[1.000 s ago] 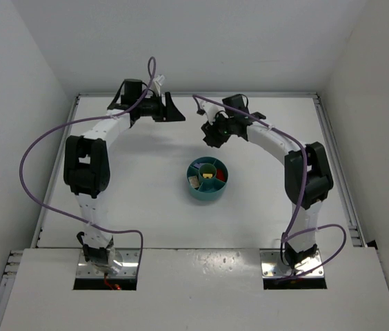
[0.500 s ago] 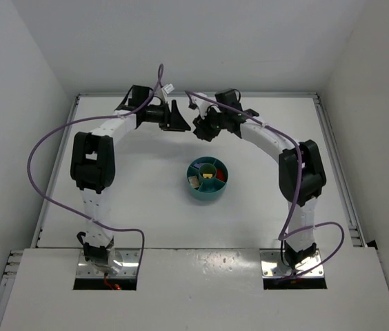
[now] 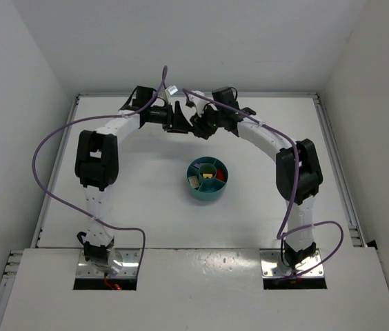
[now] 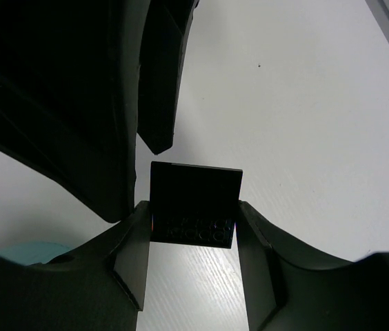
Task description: Sort the legos into containers by color
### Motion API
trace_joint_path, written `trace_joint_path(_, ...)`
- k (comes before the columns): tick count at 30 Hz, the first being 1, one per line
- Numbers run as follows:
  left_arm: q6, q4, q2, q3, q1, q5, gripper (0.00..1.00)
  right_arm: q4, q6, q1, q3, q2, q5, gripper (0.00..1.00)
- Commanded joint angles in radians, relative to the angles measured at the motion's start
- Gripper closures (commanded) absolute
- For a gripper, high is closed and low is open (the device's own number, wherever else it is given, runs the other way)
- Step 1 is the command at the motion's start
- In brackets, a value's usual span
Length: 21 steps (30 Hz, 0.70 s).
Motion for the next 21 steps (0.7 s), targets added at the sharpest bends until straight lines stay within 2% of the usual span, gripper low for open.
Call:
trace_joint_path(1,-0.008,0.013,0.016,0.047,-0.009,0.008,0.33,0.047,0.015,0.014,0.034,-0.003,-0.047,0.69)
trace_joint_path(14,-0.02,0.031,0.025,0.067,0.001,0.041,0.36,0.047,0.015,0.023,0.003,-0.012,-0.076,0.69)
trace_joint_path(21,-0.02,0.041,0.025,0.057,0.001,0.063,0.45,0.065,0.025,0.032,-0.006,-0.022,-0.076,0.69)
